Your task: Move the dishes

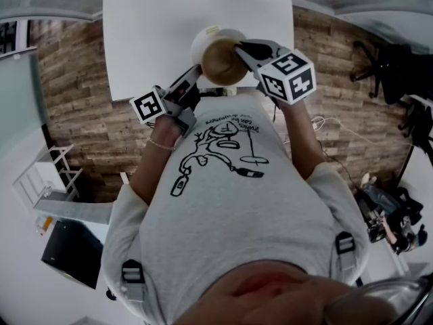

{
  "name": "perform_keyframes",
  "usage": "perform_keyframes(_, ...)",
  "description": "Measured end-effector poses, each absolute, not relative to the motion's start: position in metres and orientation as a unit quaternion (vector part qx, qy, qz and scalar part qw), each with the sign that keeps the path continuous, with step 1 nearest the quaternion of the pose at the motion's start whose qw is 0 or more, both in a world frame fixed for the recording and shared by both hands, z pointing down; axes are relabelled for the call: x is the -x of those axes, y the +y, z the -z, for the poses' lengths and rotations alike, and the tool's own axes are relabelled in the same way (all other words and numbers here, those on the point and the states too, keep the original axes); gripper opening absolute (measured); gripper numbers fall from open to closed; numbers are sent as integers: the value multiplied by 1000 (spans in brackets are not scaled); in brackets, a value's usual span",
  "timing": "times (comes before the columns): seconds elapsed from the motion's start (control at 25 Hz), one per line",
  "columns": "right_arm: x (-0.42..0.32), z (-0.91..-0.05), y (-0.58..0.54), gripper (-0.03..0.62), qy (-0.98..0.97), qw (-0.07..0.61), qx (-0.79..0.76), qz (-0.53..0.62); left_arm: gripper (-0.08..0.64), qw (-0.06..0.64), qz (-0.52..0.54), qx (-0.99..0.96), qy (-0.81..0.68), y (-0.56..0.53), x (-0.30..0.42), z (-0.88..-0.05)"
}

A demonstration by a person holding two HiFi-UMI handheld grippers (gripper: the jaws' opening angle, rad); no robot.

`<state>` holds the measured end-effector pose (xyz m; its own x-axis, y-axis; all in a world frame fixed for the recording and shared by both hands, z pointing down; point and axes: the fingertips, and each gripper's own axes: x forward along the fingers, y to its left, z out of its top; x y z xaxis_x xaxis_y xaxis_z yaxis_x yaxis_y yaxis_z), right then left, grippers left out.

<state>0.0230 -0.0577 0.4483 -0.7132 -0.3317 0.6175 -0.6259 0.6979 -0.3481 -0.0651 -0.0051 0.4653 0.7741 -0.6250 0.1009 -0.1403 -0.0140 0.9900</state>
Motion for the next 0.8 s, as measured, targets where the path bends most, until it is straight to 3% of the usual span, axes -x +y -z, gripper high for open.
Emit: perform_keyframes(0.8, -43, -446, -68, 43, -874, 227, -297, -312, 9, 645, 205, -666, -313, -12, 96, -478)
